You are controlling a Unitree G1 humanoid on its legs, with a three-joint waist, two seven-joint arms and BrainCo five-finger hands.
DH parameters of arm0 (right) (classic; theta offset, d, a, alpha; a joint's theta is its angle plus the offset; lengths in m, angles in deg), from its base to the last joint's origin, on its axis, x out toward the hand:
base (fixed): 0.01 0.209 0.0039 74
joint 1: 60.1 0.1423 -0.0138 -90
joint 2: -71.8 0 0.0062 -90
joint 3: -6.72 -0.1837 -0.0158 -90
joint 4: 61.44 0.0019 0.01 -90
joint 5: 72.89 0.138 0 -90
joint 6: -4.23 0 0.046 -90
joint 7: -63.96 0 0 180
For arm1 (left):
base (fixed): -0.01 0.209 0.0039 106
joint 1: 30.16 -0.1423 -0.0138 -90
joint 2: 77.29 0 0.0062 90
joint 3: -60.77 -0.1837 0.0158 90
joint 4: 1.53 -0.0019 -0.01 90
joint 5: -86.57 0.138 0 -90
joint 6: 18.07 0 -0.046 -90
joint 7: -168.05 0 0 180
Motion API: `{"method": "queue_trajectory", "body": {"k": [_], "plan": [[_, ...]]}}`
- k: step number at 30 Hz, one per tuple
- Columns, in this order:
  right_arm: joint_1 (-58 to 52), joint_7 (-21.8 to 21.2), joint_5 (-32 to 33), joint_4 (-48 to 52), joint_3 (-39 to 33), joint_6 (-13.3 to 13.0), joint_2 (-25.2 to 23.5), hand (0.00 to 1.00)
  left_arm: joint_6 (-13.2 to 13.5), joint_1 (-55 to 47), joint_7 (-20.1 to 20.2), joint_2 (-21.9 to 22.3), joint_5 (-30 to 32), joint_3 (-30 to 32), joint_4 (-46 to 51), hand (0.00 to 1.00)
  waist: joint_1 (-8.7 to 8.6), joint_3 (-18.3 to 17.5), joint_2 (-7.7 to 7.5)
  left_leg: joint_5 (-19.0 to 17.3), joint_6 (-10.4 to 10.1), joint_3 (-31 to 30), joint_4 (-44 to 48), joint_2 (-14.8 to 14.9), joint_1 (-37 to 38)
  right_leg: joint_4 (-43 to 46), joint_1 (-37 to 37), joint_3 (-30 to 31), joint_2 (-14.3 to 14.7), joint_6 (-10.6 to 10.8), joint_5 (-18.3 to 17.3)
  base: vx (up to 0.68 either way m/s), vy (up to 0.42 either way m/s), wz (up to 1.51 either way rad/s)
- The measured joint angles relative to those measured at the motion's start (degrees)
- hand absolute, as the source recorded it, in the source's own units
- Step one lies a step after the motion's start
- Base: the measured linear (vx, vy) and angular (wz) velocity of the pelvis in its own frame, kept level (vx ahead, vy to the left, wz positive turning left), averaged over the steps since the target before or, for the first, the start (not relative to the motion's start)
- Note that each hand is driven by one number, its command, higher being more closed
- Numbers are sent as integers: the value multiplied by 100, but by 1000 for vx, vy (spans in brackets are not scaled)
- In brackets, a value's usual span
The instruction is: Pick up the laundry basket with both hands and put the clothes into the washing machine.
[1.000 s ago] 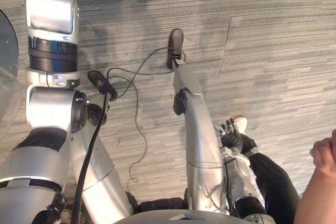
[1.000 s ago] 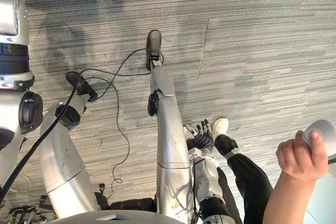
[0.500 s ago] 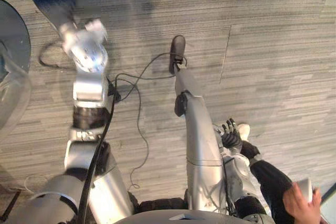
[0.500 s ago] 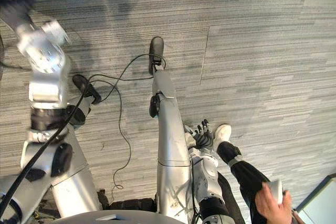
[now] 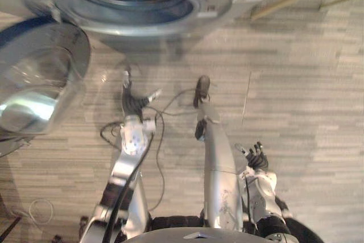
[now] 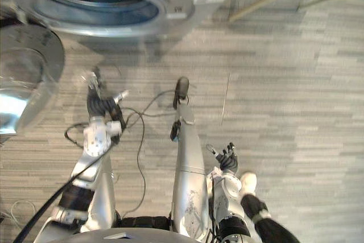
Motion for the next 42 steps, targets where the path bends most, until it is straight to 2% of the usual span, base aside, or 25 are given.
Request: {"method": "queue_trajectory", "body": {"k": [2, 3, 4, 6, 7, 9, 12, 17, 21, 25, 32, 34, 35, 36, 37, 38, 39, 40, 41, 42], "plan": [[0, 0, -4, -310, -24, 66, 12, 0, 52, -249, 263, -14, -3, 12, -539, 0, 38, -33, 74, 80, -45, -17, -318, -132, 630, 53, 502, -78, -95, -17, -106, 65, -60, 31], [1, -11, -5, -451, -6, 126, 38, 0, 52, -328, 420, -3, -4, 46, -952, 0, 72, -91, 180, 128, -107, -67, -491, -150, 974, 27, 847, -171, -98, -11, -165, 59, -38, 18], [3, -17, -5, -517, 5, 139, 55, 0, 51, -339, 490, -1, -4, 60, -1163, 0, 83, -114, 220, 148, -122, -91, -584, -162, 1137, -6, 1000, -193, -102, -11, -198, 89, -43, 21], [-3, -32, -6, -661, 12, 263, 66, 0, 39, -352, 759, 42, 5, 283, -2006, 0, 88, -243, 352, 265, -129, -131, -1016, -252, 1922, -35, 1685, -323, -156, 68, -341, 114, -40, 26], [-6, -47, -8, -755, 14, 288, 52, 0, 29, -375, 811, 69, 7, 354, -2207, 0, 85, -327, 371, 283, -132, -131, -1110, -263, 2095, -43, 1838, -345, -163, 84, -386, 146, -41, 20], [-59, -173, -13, -1040, 7, 418, -63, 0, -23, -515, 1037, 102, 72, 671, -3153, 0, 94, -909, 441, 339, -205, -128, -1470, -266, 2626, -241, 2336, -451, -163, 94, -485, 176, -16, 11], [-269, -326, -262, -1217, -113, 523, -235, 0, -79, -801, 1249, 101, 227, 1200, -4033, 0, 96, -1511, 474, 363, -225, -132, -2013, -277, 3369, -673, 3104, -608, -91, 135, -524, 180, -1, 15], [-386, -452, -693, -1892, -626, 698, -354, 0, -123, -1159, 1275, 56, 249, 1827, -4876, 0, 111, -2243, 455, 425, -229, -202, -2656, -349, 4131, -1548, 4105, -811, -20, 258, -360, 158, 46, 15], [-450, -540, -928, -2447, -956, 859, -401, 0, -185, -1278, 1369, -113, 102, 2007, -5222, 0, 105, -2674, 307, 511, -219, -346, -2978, -488, 4581, -2303, 4779, -948, -10, 380, -80, 166, 54, 16], [-435, -667, -1144, -2660, -990, 941, -423, 0, -184, -1251, 1496, -225, -289, 2007, -5400, 0, 63, -2795, 184, 499, -203, -439, -3058, -532, 4704, -2306, 4857, -954, -20, 388, -83, 91, 18, 1], [-448, -697, -1305, -2850, -992, 977, -478, 0, -182, -1184, 1663, -285, -152, 1808, -5736, 0, -61, -2869, 24, 393, -175, -288, -3009, -575, 4780, -2304, 4785, -668, -25, 358, -73, -15, 5, -18], [-431, -705, -1227, -2816, -994, 973, -488, 0, -182, -1097, 1665, -340, -133, 1722, -5737, 0, -92, -2759, -38, 265, -214, -268, -2893, -613, 4731, -2235, 4657, -493, -22, 266, -69, -76, 12, -44], [-405, -714, -1057, -2765, -999, 961, -491, 0, -182, -992, 1662, -361, -120, 1730, -5733, 0, -74, -2566, -28, 170, -197, -261, -2740, -649, 4647, -2030, 4489, -314, -22, 227, -69, -157, 28, -68], [-396, -741, -887, -2712, -1026, 937, -491, 0, -182, -918, 1656, -389, -101, 1731, -5736, 0, -88, -2385, -127, 59, -140, -166, -2496, -675, 4479, -1878, 4262, -142, -24, 102, -55, -186, 39, -72], [-397, -758, -823, -2701, -1042, 930, -492, 0, -183, -868, 1652, -406, -101, 1729, -5736, 0, -88, -2364, -125, 11, -107, -101, -2382, -683, 4377, -1858, 4140, -54, -23, 49, -30, -232, 45, -72], [-397, -764, -748, -2660, -1055, 935, -494, 0, -183, -791, 1649, -431, -100, 1745, -5740, 0, -90, -2290, -240, -86, -54, -1, -2185, -706, 4232, -1862, 3962, 94, -6, -145, -1, -210, 79, -100], [-409, -767, -672, -2608, -1050, 942, -514, 0, -185, -711, 1637, -462, -88, 1833, -5741, 0, -111, -2159, -325, -209, 67, 161, -1992, -734, 4160, -1950, 3818, 346, 95, -852, 13, -165, 67, -108], [-407, -768, -672, -2592, -1052, 946, -518, 0, -188, -679, 1622, -461, -28, 1897, -5741, 0, -122, -2074, -398, -222, 108, 230, -2021, -728, 4177, -2032, 3807, 313, 148, -1220, -246, -200, 126, -149], [-399, -767, -671, -2572, -1053, 932, -498, 0, -190, -666, 1584, -454, 79, 1951, -5740, 0, -122, -2064, -287, -97, 288, 412, -2314, -606, 4291, -2059, 3789, 87, 289, -1230, -1279, -144, 81, -133], [-352, -768, -669, -2587, -1048, 927, -499, 0, -190, -659, 1555, -459, 164, 1969, -5737, 0, -80, -1996, -192, -14, 331, 655, -2385, -438, 4344, -1736, 3655, -92, 333, -855, -1217, -158, 86, -169]]}}
